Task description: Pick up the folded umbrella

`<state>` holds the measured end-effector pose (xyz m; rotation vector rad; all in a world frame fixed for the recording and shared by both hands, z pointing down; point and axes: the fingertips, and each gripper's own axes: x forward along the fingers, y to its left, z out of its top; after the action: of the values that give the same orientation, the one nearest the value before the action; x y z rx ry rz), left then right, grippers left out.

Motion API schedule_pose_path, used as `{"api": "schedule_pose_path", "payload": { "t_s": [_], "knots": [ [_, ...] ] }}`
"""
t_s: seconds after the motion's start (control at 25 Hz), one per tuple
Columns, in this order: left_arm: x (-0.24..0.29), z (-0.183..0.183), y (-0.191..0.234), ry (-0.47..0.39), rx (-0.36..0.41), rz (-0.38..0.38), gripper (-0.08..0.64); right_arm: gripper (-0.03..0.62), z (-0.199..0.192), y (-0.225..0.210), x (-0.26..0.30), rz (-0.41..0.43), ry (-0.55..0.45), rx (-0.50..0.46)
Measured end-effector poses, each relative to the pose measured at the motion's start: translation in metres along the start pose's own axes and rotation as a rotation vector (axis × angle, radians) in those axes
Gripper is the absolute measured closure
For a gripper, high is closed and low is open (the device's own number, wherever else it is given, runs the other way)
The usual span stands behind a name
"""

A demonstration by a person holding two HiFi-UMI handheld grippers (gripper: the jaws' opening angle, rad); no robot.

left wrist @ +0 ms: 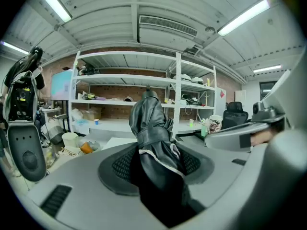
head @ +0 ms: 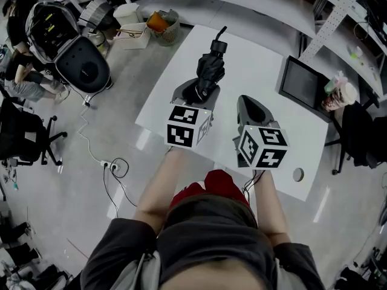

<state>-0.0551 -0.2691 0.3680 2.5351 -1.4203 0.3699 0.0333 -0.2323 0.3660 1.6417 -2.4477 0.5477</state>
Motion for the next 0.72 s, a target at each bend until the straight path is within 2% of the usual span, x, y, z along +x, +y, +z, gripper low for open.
{"api": "schedule_pose_path", "payload": {
  "t_s": [0.72],
  "knots": [
    [-0.102, -0.016, 0.019, -0.101, -0.025, 0.034, 0.345, 0.574, -0.006, 0.073, -0.039, 0.027, -0.068, -0.030]
  ]
}}
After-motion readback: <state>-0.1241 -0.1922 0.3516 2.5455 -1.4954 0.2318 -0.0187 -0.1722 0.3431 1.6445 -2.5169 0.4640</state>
